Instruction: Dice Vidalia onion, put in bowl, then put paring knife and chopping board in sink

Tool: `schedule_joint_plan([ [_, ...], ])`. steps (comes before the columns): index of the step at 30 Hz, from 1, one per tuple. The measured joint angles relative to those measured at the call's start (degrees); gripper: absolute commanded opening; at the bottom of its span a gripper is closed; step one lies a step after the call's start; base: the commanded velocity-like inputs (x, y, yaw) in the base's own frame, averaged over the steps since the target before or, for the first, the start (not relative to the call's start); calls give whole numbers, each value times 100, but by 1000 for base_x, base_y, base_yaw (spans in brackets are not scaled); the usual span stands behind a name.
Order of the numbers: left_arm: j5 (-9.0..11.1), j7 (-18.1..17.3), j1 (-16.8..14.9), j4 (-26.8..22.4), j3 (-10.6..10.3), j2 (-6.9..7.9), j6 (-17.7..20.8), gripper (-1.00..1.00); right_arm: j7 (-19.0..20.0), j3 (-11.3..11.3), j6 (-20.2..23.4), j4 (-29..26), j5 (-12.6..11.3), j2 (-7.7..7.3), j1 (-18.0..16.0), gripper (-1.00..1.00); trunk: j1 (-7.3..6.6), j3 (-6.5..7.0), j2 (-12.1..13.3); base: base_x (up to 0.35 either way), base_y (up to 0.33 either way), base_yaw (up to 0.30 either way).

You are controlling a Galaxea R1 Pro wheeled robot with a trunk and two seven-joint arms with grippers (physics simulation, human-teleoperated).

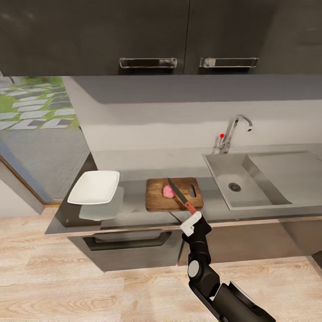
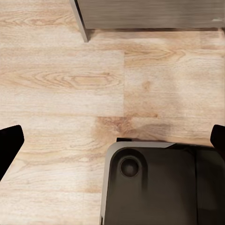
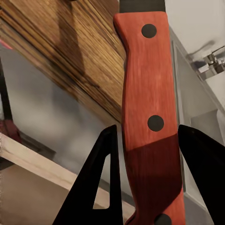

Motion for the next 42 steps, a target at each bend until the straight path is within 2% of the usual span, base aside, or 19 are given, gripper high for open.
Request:
schedule_joint_plan([
  [32, 0, 0, 0, 38, 0, 1, 0, 100, -1, 8, 0, 0, 0, 1, 0, -100, 0, -7, 0, 0, 0, 0],
  [42, 0, 0, 8, 256, 0, 1, 0, 100, 2, -24, -21, -147, 4, 17, 0, -100, 0, -7, 0, 0, 0, 0],
])
